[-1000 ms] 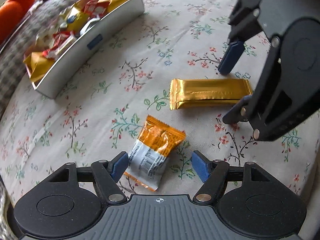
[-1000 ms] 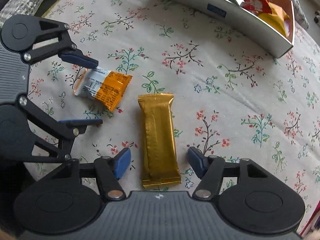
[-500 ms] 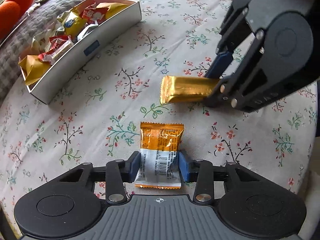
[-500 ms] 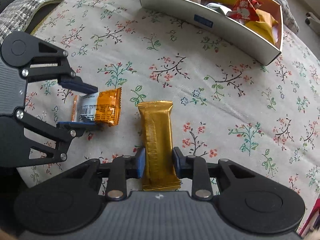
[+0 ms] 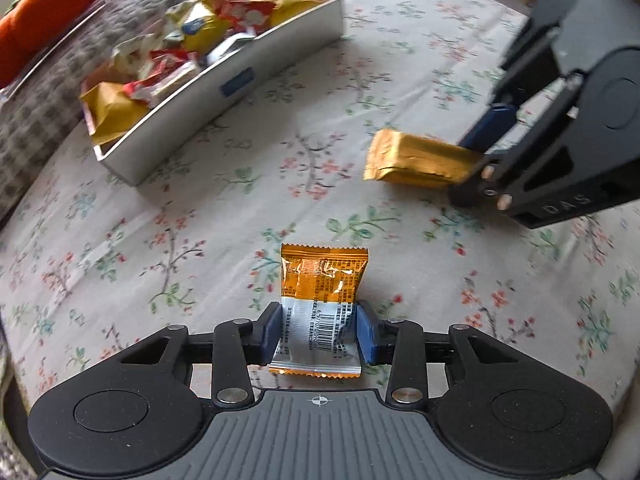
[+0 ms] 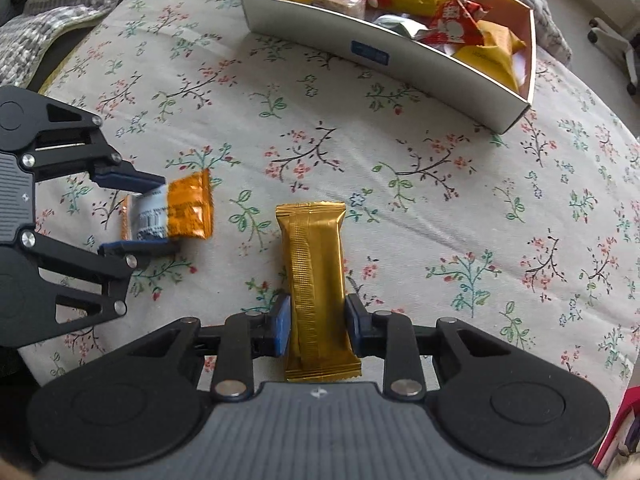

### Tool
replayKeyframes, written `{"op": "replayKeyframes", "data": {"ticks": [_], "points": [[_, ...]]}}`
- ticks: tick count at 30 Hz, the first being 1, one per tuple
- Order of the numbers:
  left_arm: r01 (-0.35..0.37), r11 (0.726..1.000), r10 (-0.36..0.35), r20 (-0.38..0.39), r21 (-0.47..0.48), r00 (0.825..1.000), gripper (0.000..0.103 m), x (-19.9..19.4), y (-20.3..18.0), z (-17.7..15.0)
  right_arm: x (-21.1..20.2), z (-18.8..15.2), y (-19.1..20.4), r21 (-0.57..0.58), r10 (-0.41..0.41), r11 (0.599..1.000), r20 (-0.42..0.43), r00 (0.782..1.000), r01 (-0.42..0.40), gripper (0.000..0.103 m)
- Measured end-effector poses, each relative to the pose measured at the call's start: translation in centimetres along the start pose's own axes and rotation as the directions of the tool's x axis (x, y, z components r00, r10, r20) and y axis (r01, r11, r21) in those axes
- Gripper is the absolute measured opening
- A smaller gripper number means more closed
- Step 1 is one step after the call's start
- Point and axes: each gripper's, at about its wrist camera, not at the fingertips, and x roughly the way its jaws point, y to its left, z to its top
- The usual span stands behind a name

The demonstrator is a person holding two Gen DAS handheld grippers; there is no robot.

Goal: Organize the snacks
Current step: 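Carry the gold bar and orange-white packet into the box and release both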

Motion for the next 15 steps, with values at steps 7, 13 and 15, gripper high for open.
{"op": "replayKeyframes", "data": {"ticks": [7,13,15], "points": [[-0.088,0.994,0.089,0.003,-0.063,0.996,0.036,0.0,1.0,0.3,-0.2,0.3,-0.7,0.034,-0.029,0.999,0.019,0.999,0.029,0.026],[-0.137,0.982,0.137,-0.008,-0.131,0.991,0.036,0.3,2.0,0.5,-0.4,0.4,-1.5,0.067,-0.047,0.997,0.031,0.998,0.044,0.026],[-0.149,0.976,0.149,-0.013,-0.160,0.989,0.036,0.3,2.4,0.6,-0.6,0.3,-2.0,0.080,-0.053,0.996,0.034,0.998,0.050,0.026]]}}
